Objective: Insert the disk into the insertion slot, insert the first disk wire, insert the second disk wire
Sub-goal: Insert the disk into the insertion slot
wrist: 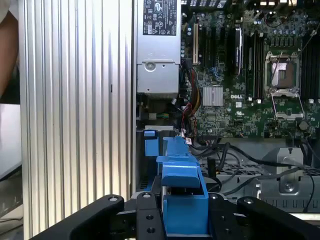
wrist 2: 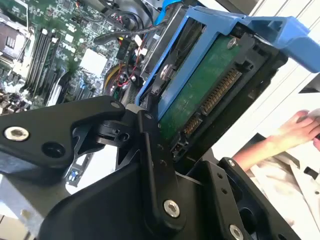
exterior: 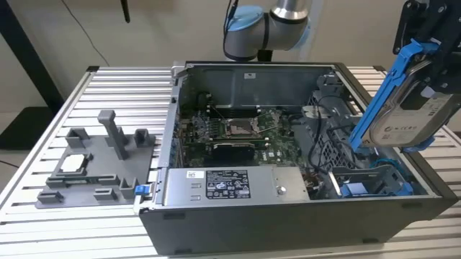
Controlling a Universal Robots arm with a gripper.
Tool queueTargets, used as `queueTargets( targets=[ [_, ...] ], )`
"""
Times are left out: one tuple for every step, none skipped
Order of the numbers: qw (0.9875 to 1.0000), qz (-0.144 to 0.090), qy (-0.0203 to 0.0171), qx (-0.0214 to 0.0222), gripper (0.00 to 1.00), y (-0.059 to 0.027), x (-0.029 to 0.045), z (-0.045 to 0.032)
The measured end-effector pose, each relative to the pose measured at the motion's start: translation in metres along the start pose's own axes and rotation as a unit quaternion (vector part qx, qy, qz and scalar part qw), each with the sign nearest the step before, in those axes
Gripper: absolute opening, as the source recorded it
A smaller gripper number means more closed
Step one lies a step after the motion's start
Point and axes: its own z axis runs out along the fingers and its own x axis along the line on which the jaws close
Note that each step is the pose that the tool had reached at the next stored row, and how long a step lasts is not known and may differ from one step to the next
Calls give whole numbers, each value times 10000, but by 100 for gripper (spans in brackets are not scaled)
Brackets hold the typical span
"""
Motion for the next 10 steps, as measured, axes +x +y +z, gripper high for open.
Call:
queueTargets(
  targets=[
    [10000,0,-1,0,0,0,0,3],
    [10000,0,0,0,0,0,1,5],
    [10000,0,0,0,0,0,0,8],
    [10000,0,-1,0,0,0,0,13],
    [10000,0,-1,0,0,-1,0,19],
    [10000,0,-1,0,0,-1,0,26],
    [10000,0,-1,0,0,-2,1,34],
    [10000,0,-2,0,0,-3,3,44],
    [10000,0,-2,0,0,-4,6,52],
    [10000,0,0,-1,0,-8,14,64]
  ],
)
